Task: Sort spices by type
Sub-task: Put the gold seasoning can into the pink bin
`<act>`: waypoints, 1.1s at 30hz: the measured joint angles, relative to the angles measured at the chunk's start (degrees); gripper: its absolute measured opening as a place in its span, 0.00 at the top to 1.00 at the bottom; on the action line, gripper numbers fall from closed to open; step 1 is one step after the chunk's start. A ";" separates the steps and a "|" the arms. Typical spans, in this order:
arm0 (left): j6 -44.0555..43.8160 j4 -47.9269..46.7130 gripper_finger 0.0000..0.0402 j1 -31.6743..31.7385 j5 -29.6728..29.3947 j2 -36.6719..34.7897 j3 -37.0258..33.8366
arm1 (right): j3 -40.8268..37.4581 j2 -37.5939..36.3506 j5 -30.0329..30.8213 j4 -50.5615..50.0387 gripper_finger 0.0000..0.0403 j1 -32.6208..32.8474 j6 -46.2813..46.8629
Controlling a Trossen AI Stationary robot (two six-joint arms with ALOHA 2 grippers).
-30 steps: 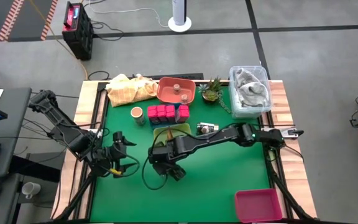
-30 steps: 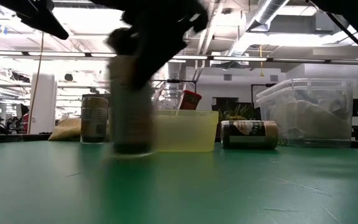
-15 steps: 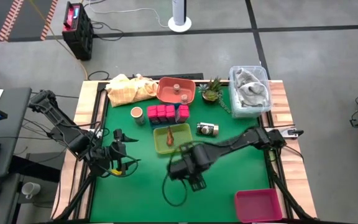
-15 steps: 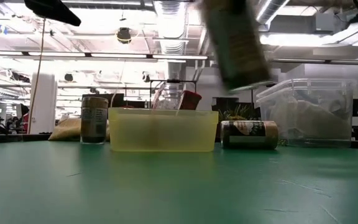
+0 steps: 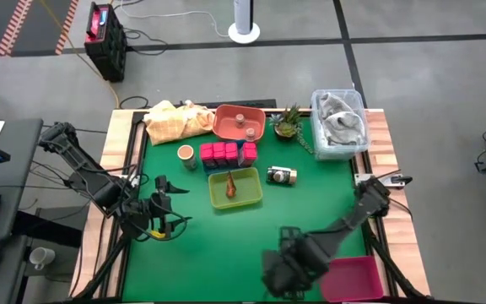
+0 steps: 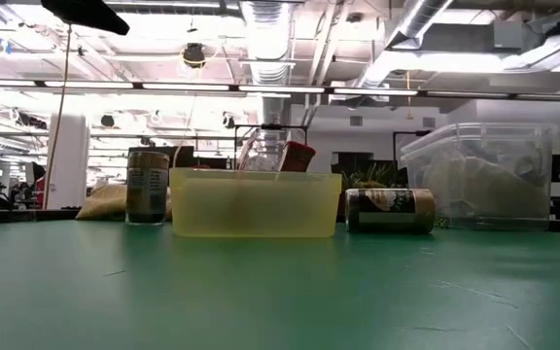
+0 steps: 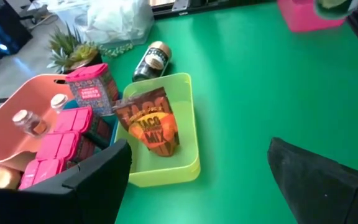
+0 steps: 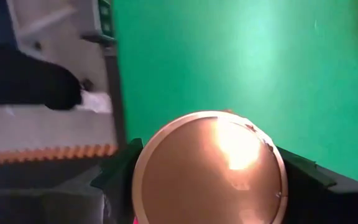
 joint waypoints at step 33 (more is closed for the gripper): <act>1.13 2.00 0.11 0.02 0.17 0.78 0.00 | -49.55 -18.99 12.82 17.21 0.25 29.90 70.55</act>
